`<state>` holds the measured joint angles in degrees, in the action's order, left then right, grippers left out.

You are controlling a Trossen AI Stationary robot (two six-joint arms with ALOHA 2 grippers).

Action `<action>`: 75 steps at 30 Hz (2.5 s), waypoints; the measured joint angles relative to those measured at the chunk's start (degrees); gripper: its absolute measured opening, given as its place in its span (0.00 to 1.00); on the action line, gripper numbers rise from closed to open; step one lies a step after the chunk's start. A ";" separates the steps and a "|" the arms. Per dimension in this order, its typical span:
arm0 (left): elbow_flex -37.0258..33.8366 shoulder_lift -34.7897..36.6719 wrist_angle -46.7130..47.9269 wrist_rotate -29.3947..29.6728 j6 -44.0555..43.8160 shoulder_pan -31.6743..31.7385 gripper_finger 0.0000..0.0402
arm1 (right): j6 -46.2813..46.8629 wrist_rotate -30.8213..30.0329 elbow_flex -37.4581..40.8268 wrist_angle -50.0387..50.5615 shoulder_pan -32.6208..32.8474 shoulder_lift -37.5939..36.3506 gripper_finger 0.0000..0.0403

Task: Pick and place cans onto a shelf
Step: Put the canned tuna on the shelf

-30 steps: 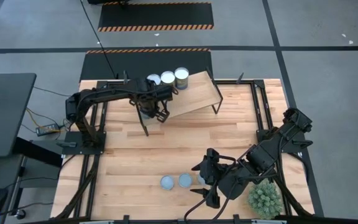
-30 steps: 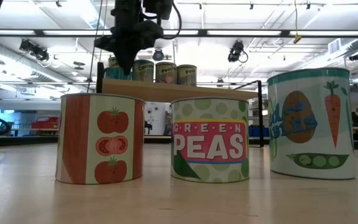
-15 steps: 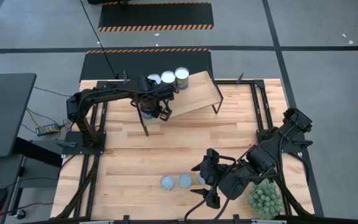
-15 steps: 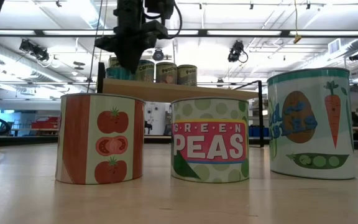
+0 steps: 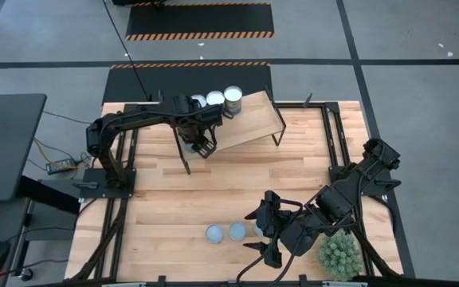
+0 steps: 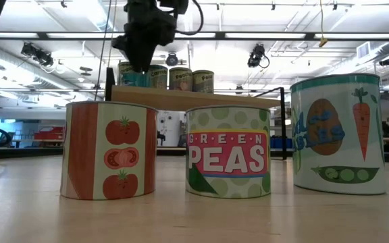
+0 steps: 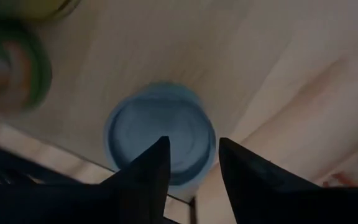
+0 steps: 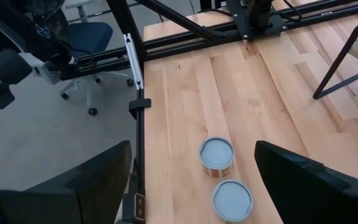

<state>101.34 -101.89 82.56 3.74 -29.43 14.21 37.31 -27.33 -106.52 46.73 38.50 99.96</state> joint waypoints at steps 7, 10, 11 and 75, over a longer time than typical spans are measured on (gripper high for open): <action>0.04 0.09 1.02 0.71 19.76 -3.52 0.36 | 0.01 -0.20 0.00 -0.23 0.00 0.00 0.86; 0.07 0.11 2.25 2.77 29.97 -5.44 0.35 | 0.01 -0.22 0.00 -0.29 0.00 0.00 0.86; 0.11 0.11 2.88 3.82 33.23 -6.02 0.35 | 0.01 -0.22 0.00 -0.29 0.00 0.00 0.86; -6.05 0.42 0.98 7.04 8.89 -5.00 0.35 | 0.01 -0.66 0.00 -1.28 -0.50 0.02 0.86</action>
<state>95.29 -101.47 83.54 10.77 -20.54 9.21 37.32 -27.99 -106.52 45.45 38.00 99.98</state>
